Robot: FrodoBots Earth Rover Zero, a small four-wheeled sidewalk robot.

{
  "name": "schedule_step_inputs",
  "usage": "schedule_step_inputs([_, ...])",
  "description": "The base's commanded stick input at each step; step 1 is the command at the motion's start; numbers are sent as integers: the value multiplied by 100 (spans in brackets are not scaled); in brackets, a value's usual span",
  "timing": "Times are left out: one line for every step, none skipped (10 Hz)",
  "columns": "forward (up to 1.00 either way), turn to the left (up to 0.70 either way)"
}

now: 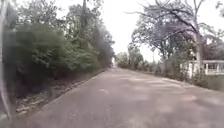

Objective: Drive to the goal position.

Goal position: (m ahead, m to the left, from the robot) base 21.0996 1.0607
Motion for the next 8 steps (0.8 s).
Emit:
schedule_step_inputs([70,0])
schedule_step_inputs([70,0])
schedule_step_inputs([70,0])
schedule_step_inputs([70,0])
schedule_step_inputs([70,0])
schedule_step_inputs([70,0])
schedule_step_inputs([70,0])
schedule_step_inputs([70,0])
